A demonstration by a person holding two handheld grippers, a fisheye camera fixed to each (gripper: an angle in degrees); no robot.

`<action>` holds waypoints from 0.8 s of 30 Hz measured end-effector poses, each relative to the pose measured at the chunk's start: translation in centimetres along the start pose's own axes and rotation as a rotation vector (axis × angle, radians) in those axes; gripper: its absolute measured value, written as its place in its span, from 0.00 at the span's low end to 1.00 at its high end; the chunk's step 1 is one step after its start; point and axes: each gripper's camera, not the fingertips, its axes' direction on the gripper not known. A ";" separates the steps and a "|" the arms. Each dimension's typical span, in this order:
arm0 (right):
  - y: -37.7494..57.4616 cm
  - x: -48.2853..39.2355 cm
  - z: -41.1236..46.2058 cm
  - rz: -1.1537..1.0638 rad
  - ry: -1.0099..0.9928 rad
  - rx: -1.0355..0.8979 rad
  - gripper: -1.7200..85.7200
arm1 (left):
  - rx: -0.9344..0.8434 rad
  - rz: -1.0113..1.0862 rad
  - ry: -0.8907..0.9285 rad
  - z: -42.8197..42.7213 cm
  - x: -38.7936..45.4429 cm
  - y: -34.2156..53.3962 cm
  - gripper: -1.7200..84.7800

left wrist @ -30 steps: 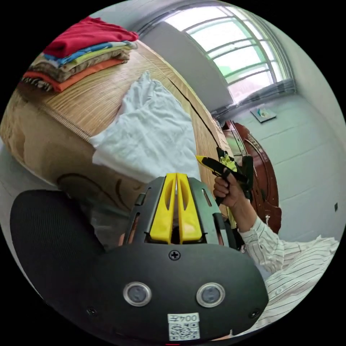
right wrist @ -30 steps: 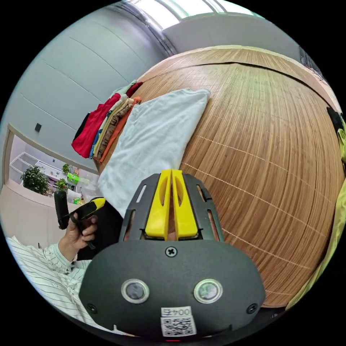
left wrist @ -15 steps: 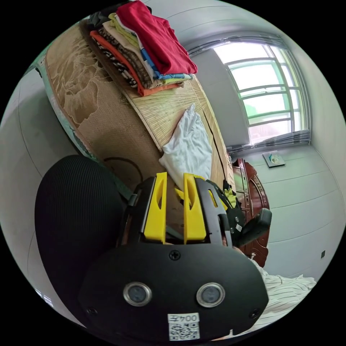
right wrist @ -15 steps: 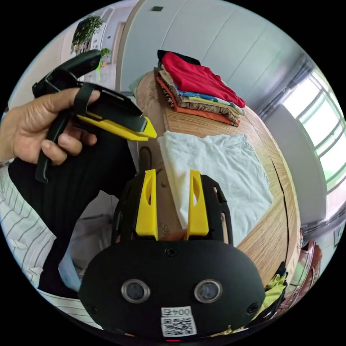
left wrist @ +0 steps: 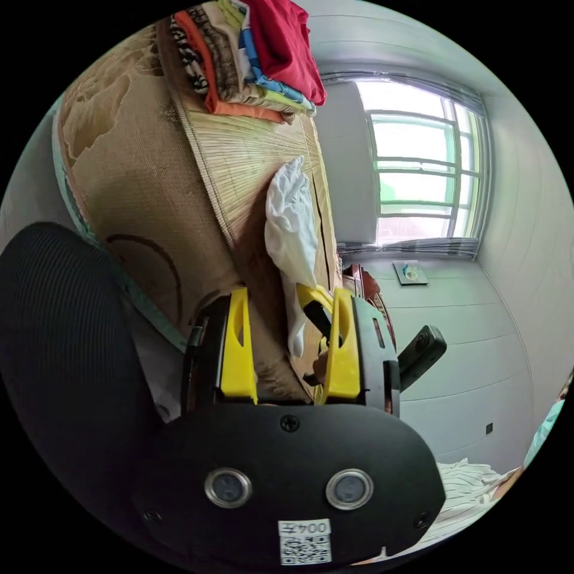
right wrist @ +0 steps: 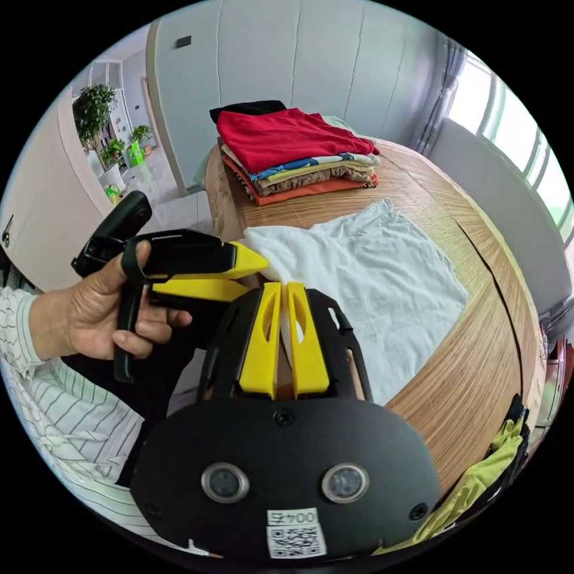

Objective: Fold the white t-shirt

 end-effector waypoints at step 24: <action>18.3 31.6 -1.4 0.890 -0.660 0.267 0.19 | -0.155 -0.036 -0.105 -6.1 -1.2 -11.0 0.09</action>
